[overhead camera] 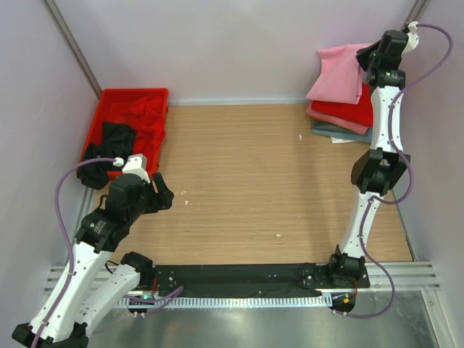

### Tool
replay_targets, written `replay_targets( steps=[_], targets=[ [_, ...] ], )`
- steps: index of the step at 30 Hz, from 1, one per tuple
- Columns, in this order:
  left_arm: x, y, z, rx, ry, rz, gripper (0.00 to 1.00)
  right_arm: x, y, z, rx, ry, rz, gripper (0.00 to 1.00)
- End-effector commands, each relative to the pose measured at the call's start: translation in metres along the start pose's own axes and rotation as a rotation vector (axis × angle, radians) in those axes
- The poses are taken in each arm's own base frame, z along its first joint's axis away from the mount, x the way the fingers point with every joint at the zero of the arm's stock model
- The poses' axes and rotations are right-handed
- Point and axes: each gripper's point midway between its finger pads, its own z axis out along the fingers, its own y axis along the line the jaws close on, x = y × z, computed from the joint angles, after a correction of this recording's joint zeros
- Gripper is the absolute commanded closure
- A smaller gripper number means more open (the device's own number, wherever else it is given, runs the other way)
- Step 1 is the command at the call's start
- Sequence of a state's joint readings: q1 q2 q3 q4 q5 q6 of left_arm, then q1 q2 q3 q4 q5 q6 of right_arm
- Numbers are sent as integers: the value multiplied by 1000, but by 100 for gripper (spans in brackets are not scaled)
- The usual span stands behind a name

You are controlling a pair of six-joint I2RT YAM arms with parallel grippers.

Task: Fold and stack the t-shirts
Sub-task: Neatly place the folded tshirt to the corner

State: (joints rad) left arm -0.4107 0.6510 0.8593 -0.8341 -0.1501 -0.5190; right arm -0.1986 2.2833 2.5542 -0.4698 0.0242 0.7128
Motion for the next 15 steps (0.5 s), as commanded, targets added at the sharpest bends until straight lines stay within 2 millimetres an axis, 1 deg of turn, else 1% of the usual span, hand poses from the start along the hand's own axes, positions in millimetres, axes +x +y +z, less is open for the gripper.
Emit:
replay_targets(
  steps=[1, 4, 5, 7, 8, 9, 10, 11, 12, 13, 14, 15],
  targets=[
    [-11, -1, 0, -2, -45, -13, 34, -59, 16, -32, -25, -139, -14, 99],
    [-12, -1, 0, -3, -45, -14, 34, -61, 6, -30, -13, -133, -7, 99],
    [-11, -1, 0, -3, -42, -12, 34, -61, -2, -28, -2, -127, -4, 99],
    [-11, -1, 0, -4, -41, -12, 34, -61, -10, -27, 13, -119, -3, 99],
    [-11, -1, 0, -4, -42, -13, 34, -56, -18, -24, 28, -107, 0, 99],
    [-11, -1, 0, -3, -42, -12, 34, -60, -25, -23, 34, -109, 2, 99],
    [-11, -1, 0, -4, -43, -12, 34, -59, -31, -21, 39, -104, 8, 99],
    [-11, 0, 0, -7, -42, -12, 34, -52, -40, -17, 49, -85, 17, 99],
    [-11, -1, 0, -4, -44, -13, 34, -55, -43, -15, 25, -82, 21, 99],
    [-11, -1, 0, -2, -43, -13, 34, -54, -48, -12, 25, -74, 28, 99],
    [-11, -1, 0, -2, -45, -13, 34, -48, -59, -4, 34, -58, 33, 99],
    [-11, -1, -1, -1, -44, -12, 34, -47, -65, 0, 36, -52, 48, 99]
  ],
)
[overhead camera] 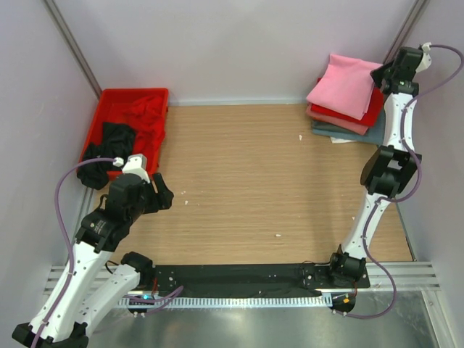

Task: Fold and stack the t-shirts
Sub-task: Neatly place the folded tshirt to the corner

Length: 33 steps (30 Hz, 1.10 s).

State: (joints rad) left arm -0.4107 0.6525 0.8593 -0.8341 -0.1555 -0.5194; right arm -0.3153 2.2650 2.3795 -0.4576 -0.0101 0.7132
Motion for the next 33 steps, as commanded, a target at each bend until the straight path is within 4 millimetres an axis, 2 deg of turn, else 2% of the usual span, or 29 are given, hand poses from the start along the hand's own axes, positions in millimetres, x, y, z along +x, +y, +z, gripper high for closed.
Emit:
replay_targets(
  steps=[1, 2, 4, 7, 8, 9, 12, 16, 19, 22, 24, 25, 27, 28, 30, 31, 33],
  targets=[
    [-11, -2, -1, 5, -46, -13, 34, -52, 20, -16, -125, -95, 34, 99],
    [-11, -2, -2, 7, -47, -13, 34, -46, 10, -5, -118, -75, 44, 99],
    [-11, -2, -1, 7, -44, -13, 34, -47, -4, 4, -106, -70, 58, 99],
    [-11, -3, -1, 8, -43, -13, 34, -44, -18, 19, -93, -67, 50, 99],
    [-11, -3, 0, 7, -40, -12, 34, -51, -19, 20, -99, -80, 53, 99],
    [-11, -3, 0, 8, -39, -12, 34, -43, -30, 31, -87, -62, 59, 99],
    [-11, -3, 0, 8, -39, -12, 34, -35, -45, 46, -79, -52, 61, 93],
    [-10, -4, 1, 10, -35, -10, 34, -18, -64, 68, -72, -35, 67, 91],
    [-10, -3, 1, 8, -33, -10, 34, -22, -69, 75, -62, -68, 57, 91],
    [-10, -4, 1, 8, -33, -10, 34, -32, -78, 79, -21, -129, 36, 85],
    [-9, -4, 2, 8, -29, -9, 34, -38, -90, 77, 44, -161, 8, 79],
    [-9, -4, 2, 8, -28, -9, 34, -49, -104, 75, 125, -223, 7, 77],
    [-9, -4, 2, 8, -28, -10, 34, -55, -119, 68, 211, -256, -25, 68],
    [-9, -4, 2, 10, -29, -9, 34, -63, -133, 64, 284, -300, -32, 65],
    [-9, -4, 2, 9, -27, -8, 34, -64, -146, 62, 339, -316, -61, 50],
    [-10, -4, 1, 14, -33, -9, 34, -69, -154, 61, 357, -325, -60, 34],
    [-10, -4, 1, 15, -35, -9, 34, -70, -163, 61, 370, -322, -50, 24]
  ],
)
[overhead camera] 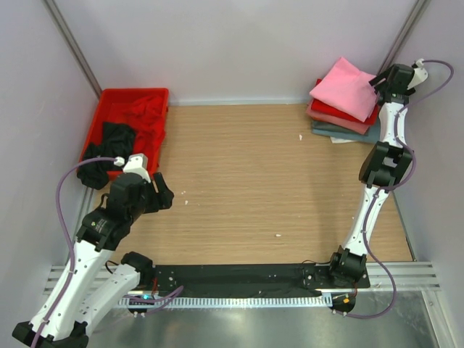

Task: Fold and stack the t-shirts
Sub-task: Neatly place the folded tshirt to the corner, then reset both grippers

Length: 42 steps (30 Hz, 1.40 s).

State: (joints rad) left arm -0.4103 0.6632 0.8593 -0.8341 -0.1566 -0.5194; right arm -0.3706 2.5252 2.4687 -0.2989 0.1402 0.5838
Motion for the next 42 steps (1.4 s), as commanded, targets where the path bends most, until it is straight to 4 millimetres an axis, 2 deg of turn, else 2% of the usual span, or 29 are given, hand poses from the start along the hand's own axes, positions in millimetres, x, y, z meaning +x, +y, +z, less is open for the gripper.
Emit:
replay_targets(
  steps=[1, 3, 6, 7, 10, 11, 13, 15, 17, 18, 20, 21, 22, 23, 24, 25, 26, 28, 29, 30, 31, 32, 33, 35, 36, 38, 39, 41, 42],
  targets=[
    [-11, -5, -2, 21, -45, -11, 34, -74, -74, -6, 225, -192, 69, 19],
    [-11, -5, -2, 22, -46, -11, 34, -81, -80, -12, 256, -204, 70, 15],
    [-12, -5, -3, 26, -51, -12, 34, -121, -72, -44, 293, -284, 84, 10],
    [-12, -5, -3, 28, -51, -12, 34, -144, -62, -63, 282, -329, 97, 7],
    [-12, -5, -5, 32, -58, -13, 34, -189, -51, -98, 264, -416, 137, 0],
    [-13, -6, -5, 34, -60, -14, 34, -217, -38, -125, 223, -468, 176, 0],
    [-12, -6, -4, 32, -58, -14, 34, -243, -36, -151, 193, -508, 210, 0],
    [-12, -5, -4, 28, -55, -12, 34, -276, -21, -194, 135, -572, 257, 0],
    [-12, -5, -4, 30, -56, -12, 34, -288, -12, -215, 86, -583, 273, 0],
    [-12, -6, -5, 34, -57, -12, 34, -303, 2, -244, 35, -612, 299, 0],
    [-13, -6, -7, 36, -66, -15, 33, -301, 18, -261, -59, -591, 318, 0],
    [-13, -6, -7, 37, -66, -14, 33, -311, 35, -297, -146, -614, 370, 0],
    [-14, -6, -7, 41, -72, -16, 33, -281, 41, -288, -197, -515, 373, 0],
    [-14, -6, -8, 43, -74, -14, 33, -280, 56, -301, -285, -523, 396, 0],
    [-14, -6, -7, 39, -73, -15, 32, -280, 72, -337, -363, -529, 411, 0],
    [-14, -6, -7, 41, -72, -14, 32, -243, 69, -322, -357, -443, 428, 0],
    [-14, -6, -8, 43, -73, -14, 32, -218, 103, -335, -454, -394, 406, 0],
    [-14, -6, -8, 43, -73, -14, 30, -164, 117, -354, -467, -317, 330, 0],
    [-15, -6, -9, 43, -78, -15, 28, -145, 138, -370, -528, -302, 296, 0],
    [-15, -6, -10, 43, -81, -16, 23, -94, 164, -388, -580, -211, 239, 0],
    [-15, -6, -11, 43, -84, -18, 12, -68, 174, -397, -595, -171, 196, 0],
    [-16, -5, -11, 40, -88, -18, 6, -29, 183, -405, -587, -103, 95, 0],
    [-16, -5, -11, 38, -87, -19, 0, 16, 203, -430, -620, -34, 32, 0],
    [-15, -5, -11, 37, -85, -19, 0, 80, 193, -436, -558, 61, -114, 0],
    [-15, -5, -10, 35, -81, -18, 0, 114, 200, -459, -585, 106, -169, 0],
    [-15, -5, -10, 37, -78, -18, 0, 167, 182, -473, -554, 169, -271, 0],
    [-15, -5, -9, 35, -78, -18, 0, 207, 170, -489, -561, 218, -344, 0],
    [-15, -3, -10, 28, -81, -20, 0, 247, 154, -509, -574, 276, -407, 0],
    [-16, -3, -10, 26, -85, -20, 0, 277, 133, -512, -561, 332, -442, 0]
  ],
)
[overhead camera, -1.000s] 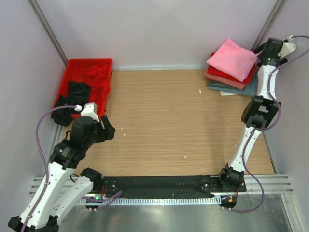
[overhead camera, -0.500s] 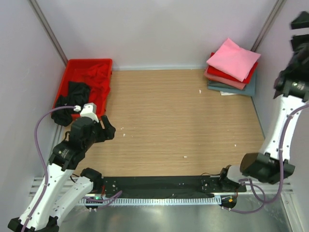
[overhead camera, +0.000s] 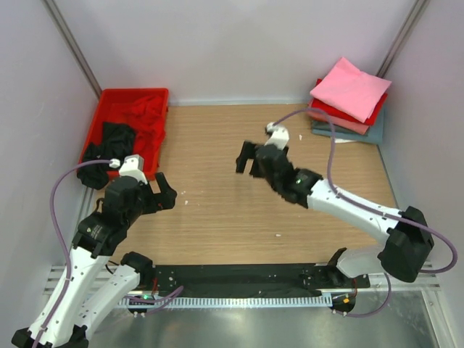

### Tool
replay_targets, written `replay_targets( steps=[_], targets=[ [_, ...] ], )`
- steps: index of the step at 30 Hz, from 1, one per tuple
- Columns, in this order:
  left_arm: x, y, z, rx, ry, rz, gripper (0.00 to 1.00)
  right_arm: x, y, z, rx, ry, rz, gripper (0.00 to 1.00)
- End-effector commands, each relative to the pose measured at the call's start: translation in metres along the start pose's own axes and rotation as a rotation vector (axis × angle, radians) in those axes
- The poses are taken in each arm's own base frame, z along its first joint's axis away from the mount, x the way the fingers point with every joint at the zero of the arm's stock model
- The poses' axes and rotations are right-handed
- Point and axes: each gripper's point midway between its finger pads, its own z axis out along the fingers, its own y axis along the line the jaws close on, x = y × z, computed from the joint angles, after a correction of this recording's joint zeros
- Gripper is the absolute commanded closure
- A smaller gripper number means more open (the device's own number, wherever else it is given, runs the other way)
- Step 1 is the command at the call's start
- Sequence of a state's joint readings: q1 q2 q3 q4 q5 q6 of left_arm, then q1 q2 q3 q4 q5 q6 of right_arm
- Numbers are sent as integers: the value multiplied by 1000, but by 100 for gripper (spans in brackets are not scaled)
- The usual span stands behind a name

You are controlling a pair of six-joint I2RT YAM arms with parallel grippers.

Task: Fold and stack the t-shirts
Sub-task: Reset both grippers

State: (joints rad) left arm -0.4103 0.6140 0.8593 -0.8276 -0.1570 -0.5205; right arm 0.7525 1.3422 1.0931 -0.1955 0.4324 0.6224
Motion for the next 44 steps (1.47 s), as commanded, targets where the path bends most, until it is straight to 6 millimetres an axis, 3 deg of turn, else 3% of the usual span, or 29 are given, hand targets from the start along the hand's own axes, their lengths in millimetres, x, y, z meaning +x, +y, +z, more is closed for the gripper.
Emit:
replay_targets(
  steps=[1, 3, 4, 6, 9, 17, 35, 44],
  targets=[
    [-9, -1, -1, 0, -38, -13, 0, 49, -7, -20, 52, 10, -70, 0],
    [-10, 0, -2, -2, -44, -16, 0, 87, -6, -27, 40, 70, -69, 0],
    [-11, 0, -3, -2, -48, -16, 0, 111, -15, -36, 70, 93, -102, 0],
    [-11, 0, -3, -4, -49, -16, 0, 128, -22, -48, 71, 101, -128, 0],
    [-9, 0, -1, -7, -42, -17, 0, 131, -27, -61, 75, 75, -136, 0],
    [-8, 0, 1, -7, -32, -14, 0, 110, -27, -80, -17, -5, -65, 0],
    [-5, 4, 6, -41, -13, -12, 0, 133, -30, -82, -90, 33, 11, 0],
    [-6, 9, 7, -73, -17, -10, 0, 151, -16, -80, -168, 94, 27, 0]
  ],
)
